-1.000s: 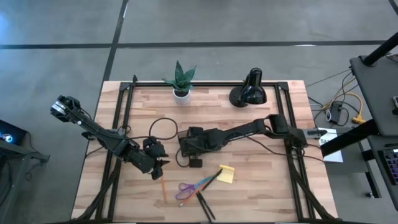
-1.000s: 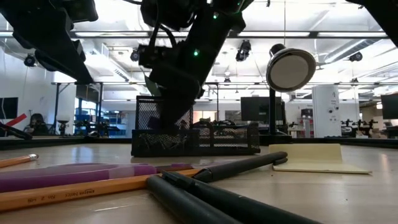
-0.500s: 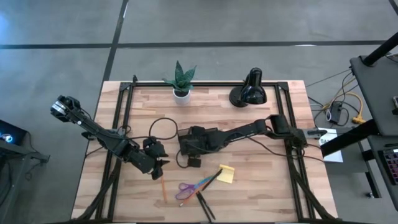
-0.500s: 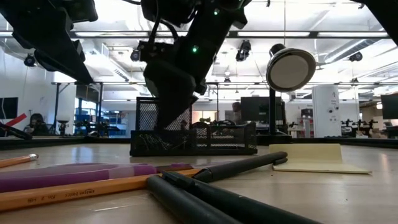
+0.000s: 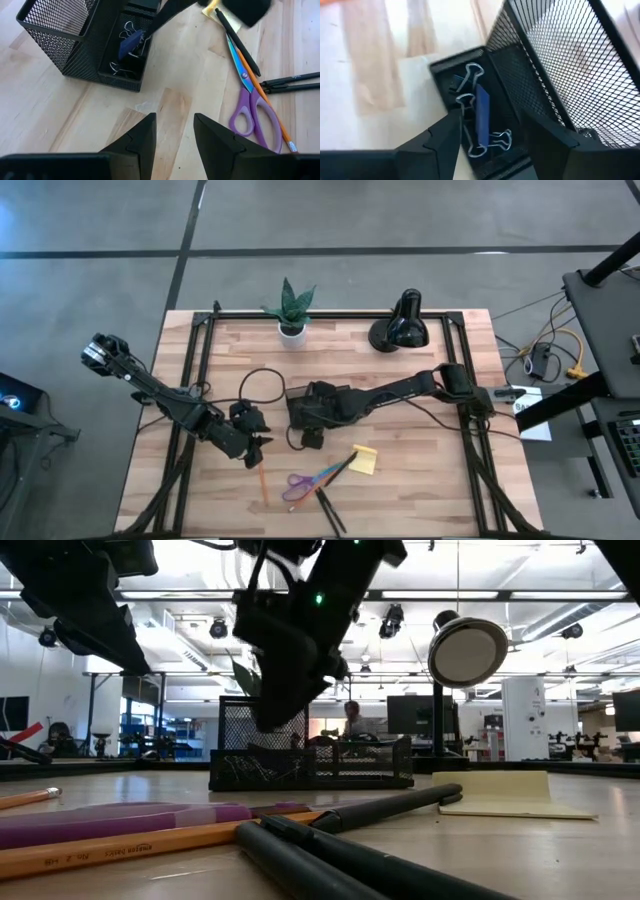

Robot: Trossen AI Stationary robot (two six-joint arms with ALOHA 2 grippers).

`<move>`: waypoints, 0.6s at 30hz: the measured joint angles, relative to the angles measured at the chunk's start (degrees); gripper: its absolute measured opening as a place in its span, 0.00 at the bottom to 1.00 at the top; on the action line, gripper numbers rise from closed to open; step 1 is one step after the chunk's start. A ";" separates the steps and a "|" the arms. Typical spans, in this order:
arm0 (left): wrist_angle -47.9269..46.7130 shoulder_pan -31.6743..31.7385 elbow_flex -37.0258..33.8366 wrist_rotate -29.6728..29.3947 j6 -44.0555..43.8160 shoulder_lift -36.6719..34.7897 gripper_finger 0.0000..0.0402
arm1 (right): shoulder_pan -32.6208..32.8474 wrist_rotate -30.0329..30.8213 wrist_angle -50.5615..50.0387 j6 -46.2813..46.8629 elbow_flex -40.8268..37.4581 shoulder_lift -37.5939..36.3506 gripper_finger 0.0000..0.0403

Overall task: Pick and place office supplies into organizer
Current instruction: Put the scissors into the desk organizer

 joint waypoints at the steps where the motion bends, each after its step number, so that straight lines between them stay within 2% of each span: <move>1: -0.02 0.00 0.00 0.00 0.01 0.00 0.29 | 0.22 -0.01 0.21 -0.05 0.01 -0.50 0.48; 8: 0.04 0.00 0.00 0.65 1.77 0.00 0.29 | 2.24 -0.23 -0.19 -3.41 0.34 -5.41 0.48; 15: 0.78 -0.02 0.99 4.31 2.12 -0.13 0.29 | 4.69 -0.10 -0.30 3.13 1.91 -13.21 0.48; 18: 0.73 -0.02 1.08 4.76 2.96 -0.17 0.29 | 7.02 -0.10 -1.21 1.78 1.92 -15.52 0.48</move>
